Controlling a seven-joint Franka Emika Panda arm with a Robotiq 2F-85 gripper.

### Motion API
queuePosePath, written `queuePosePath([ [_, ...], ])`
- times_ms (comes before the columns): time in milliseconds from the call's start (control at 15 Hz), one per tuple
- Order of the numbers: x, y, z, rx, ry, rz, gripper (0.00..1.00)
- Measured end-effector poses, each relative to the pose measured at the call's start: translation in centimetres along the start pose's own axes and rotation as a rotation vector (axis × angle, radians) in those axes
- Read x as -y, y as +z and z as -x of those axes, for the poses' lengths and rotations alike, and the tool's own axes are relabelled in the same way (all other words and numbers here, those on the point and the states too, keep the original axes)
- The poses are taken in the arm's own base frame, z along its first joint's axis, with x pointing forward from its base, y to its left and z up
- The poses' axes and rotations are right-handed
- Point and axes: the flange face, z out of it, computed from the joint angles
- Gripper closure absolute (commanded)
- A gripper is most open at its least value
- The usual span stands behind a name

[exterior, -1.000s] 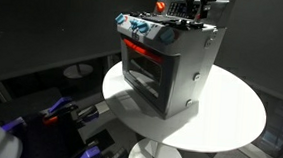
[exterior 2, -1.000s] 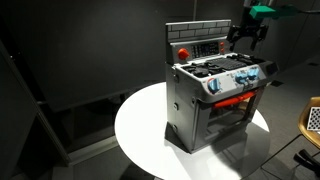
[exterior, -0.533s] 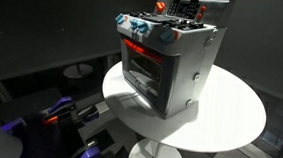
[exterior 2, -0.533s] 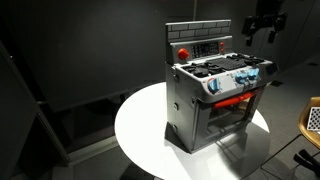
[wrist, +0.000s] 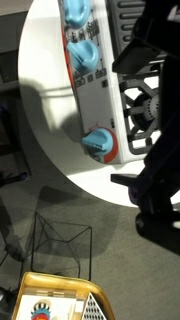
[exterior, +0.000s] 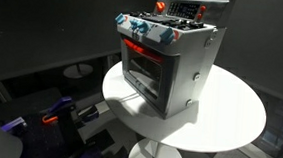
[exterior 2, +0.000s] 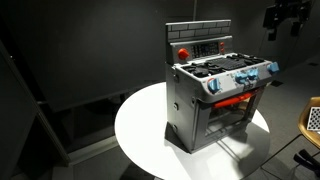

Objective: Push the bottom orange button on the left side of the button display above the hob

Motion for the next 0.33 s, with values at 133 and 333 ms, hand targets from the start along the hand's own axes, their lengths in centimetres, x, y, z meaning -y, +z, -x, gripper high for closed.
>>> queuePosePath([
  [133,-0.2,0.05,0.77,0.019,-0.002,0.005,0.0],
  [333,-0.23,0.64,1.21,0.035,-0.004,0.009,0.0],
])
